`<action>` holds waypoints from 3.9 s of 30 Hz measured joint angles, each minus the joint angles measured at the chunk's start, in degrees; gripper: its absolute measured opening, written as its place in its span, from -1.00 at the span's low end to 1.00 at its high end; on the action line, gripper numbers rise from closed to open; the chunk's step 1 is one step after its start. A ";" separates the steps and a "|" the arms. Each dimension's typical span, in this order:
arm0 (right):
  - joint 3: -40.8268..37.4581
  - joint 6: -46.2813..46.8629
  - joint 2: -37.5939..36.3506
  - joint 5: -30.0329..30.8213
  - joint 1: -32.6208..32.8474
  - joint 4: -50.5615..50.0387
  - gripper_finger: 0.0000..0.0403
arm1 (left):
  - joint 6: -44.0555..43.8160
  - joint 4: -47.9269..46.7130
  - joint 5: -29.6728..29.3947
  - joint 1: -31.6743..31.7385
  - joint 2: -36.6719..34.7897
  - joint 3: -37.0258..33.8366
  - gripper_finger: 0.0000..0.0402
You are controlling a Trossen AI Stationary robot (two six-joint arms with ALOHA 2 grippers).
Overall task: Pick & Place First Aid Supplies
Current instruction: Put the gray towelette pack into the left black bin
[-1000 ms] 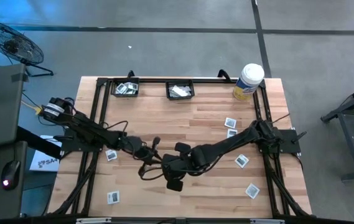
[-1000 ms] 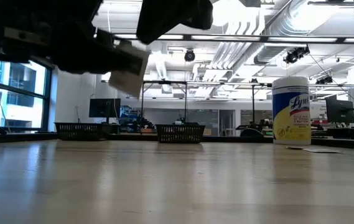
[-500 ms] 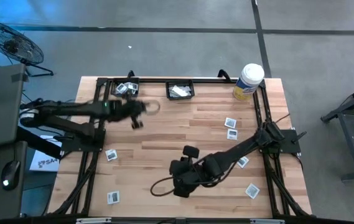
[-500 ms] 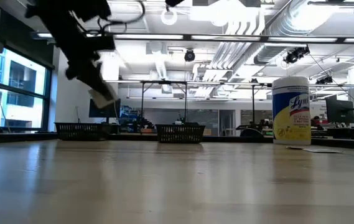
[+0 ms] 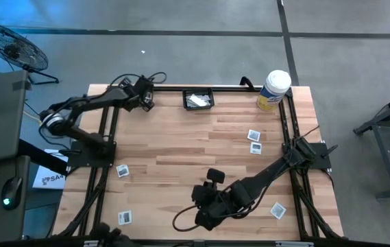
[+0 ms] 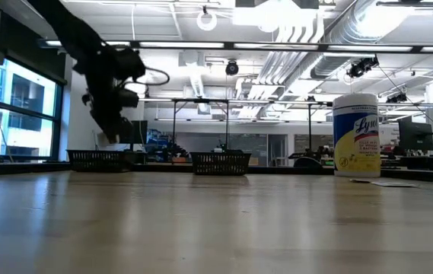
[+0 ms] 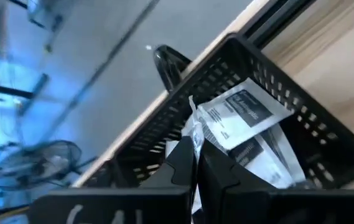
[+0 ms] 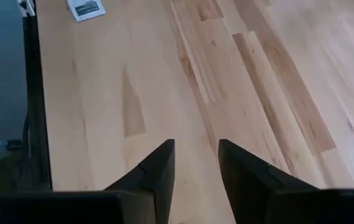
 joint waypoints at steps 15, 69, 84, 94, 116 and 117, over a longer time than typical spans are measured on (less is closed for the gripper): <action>-0.04 0.41 0.00 -0.54 -0.85 -0.84 -0.41 | -6.81 -4.37 13.62 8.53 10.74 5.95 -0.85; -0.04 10.93 -0.08 -5.75 -0.32 -12.00 -0.41 | -24.54 -3.99 34.47 14.56 9.70 4.74 -0.01; -10.84 19.11 -5.80 -16.59 -3.34 -29.71 -0.41 | -19.41 -15.41 32.80 12.32 -10.54 10.75 -0.02; -39.69 30.69 -19.79 -32.11 -4.35 -16.23 -0.45 | -17.24 -7.19 39.05 -7.40 -23.11 -0.80 -0.02; -64.70 55.67 -24.20 -60.34 10.26 14.29 -0.60 | -12.31 15.96 30.92 -40.46 -23.24 -14.12 -0.02; -65.39 55.90 -24.20 -60.08 10.26 14.89 -0.60 | -12.32 15.96 29.97 -40.88 -23.24 -14.12 -0.02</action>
